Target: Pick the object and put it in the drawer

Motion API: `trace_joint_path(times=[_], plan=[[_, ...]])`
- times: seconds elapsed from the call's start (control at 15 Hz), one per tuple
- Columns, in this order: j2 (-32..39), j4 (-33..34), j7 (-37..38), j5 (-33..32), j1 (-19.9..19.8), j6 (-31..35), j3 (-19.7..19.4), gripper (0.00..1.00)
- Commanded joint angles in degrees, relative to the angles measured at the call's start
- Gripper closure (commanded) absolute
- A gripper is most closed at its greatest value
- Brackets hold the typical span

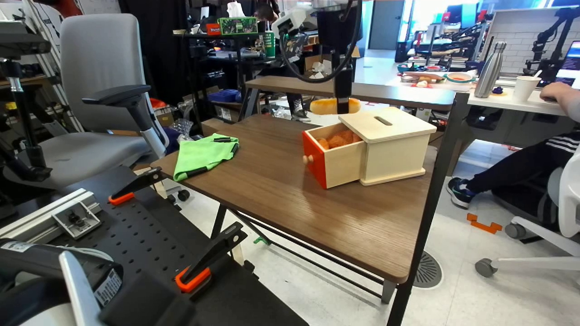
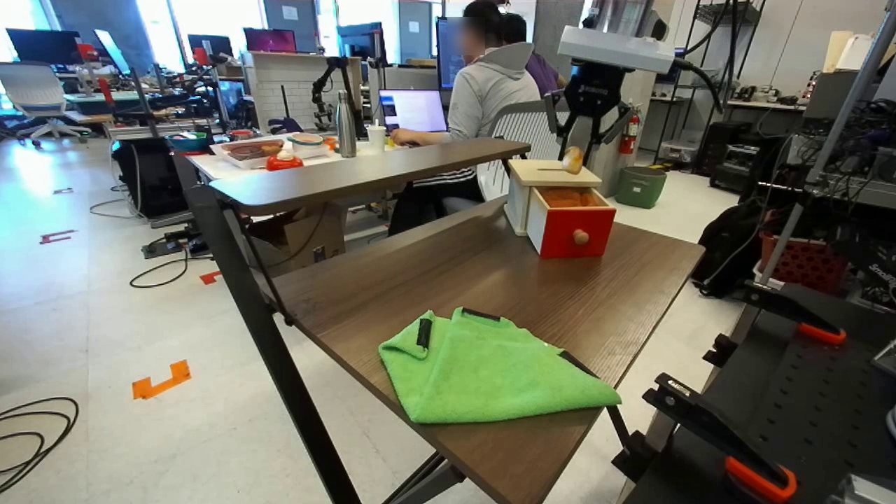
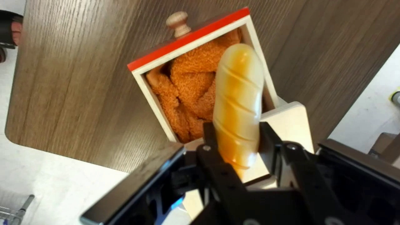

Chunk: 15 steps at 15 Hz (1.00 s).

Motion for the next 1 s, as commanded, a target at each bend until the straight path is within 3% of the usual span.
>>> trace_joint_path(times=[0.0, 0.93], plan=[[-0.3, -2.6, 4.8, -1.5, 1.6, 1.3, -1.4, 0.88], [4.5, 1.4, 9.6, -0.6, 0.6, -1.3, -0.6, 0.88]])
